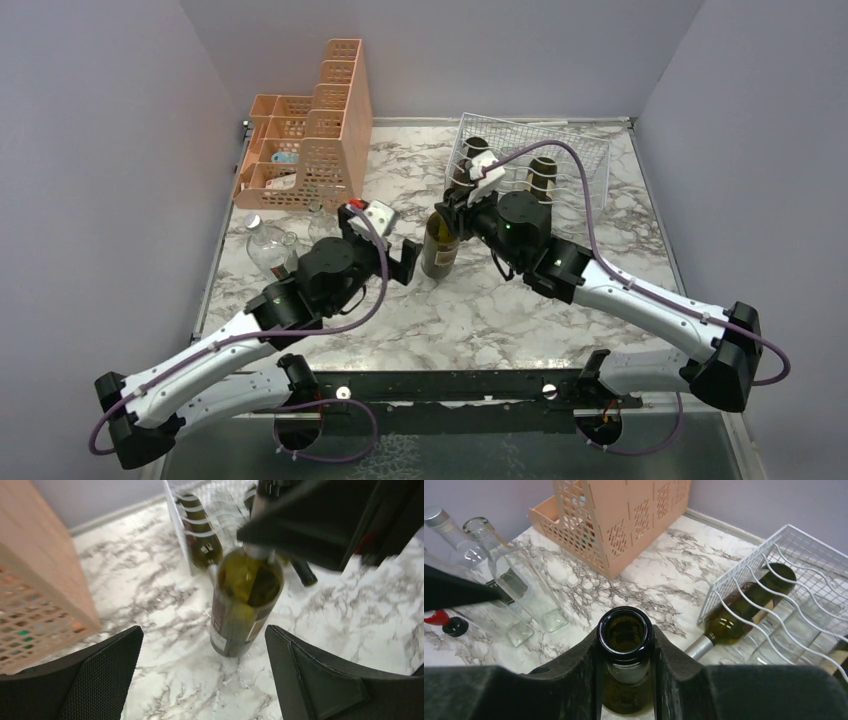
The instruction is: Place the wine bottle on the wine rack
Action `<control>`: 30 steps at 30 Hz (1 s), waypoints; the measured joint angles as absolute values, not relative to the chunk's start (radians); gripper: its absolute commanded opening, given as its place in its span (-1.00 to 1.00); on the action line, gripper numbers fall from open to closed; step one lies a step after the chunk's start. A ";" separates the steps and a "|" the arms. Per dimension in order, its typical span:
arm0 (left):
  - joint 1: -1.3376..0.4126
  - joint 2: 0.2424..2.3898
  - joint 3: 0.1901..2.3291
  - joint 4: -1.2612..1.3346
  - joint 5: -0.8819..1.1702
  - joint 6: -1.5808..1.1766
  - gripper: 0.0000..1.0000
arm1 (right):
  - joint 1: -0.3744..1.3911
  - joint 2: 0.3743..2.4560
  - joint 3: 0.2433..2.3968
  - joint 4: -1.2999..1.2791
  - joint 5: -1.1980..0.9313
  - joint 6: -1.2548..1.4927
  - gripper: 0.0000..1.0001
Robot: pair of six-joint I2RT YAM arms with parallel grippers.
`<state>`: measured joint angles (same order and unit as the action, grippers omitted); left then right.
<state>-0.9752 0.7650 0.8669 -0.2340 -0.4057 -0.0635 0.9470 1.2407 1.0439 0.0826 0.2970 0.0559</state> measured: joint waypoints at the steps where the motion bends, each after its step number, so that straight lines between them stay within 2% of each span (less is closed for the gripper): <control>1: -0.975 0.781 0.824 -0.208 -0.383 -0.067 0.98 | 0.947 1.226 1.042 0.061 0.307 0.072 -0.98; 11: -0.975 0.876 0.463 0.204 -0.141 -0.078 0.98 | 0.947 1.096 1.034 -0.136 0.331 0.223 -0.98; 20: -0.976 1.035 0.430 0.515 -0.022 -0.063 0.98 | 0.947 0.990 1.033 -0.231 0.309 0.296 -0.98; 30: -0.978 1.169 0.451 0.654 0.097 -0.062 0.98 | 0.943 0.913 1.026 -0.289 0.283 0.304 -0.98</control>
